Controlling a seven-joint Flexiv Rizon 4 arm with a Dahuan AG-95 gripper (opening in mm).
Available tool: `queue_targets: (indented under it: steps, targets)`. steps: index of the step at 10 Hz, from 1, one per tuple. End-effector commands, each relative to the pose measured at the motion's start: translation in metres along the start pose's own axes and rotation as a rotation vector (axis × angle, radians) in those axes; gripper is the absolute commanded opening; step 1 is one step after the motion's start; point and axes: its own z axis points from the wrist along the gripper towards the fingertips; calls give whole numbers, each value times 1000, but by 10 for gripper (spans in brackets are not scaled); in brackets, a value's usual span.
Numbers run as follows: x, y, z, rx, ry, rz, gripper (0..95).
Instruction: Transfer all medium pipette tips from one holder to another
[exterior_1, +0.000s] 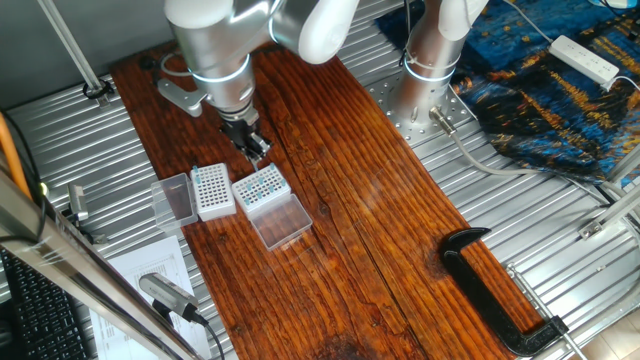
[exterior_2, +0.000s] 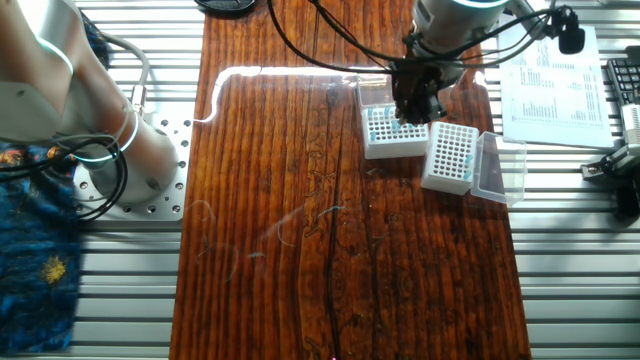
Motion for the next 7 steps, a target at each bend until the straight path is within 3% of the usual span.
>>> queue_targets:
  steps: [1,7]
  targets:
    - [1,1,1,-1,-1,0,0]
    - [4,4,5,1,-1,1,0]
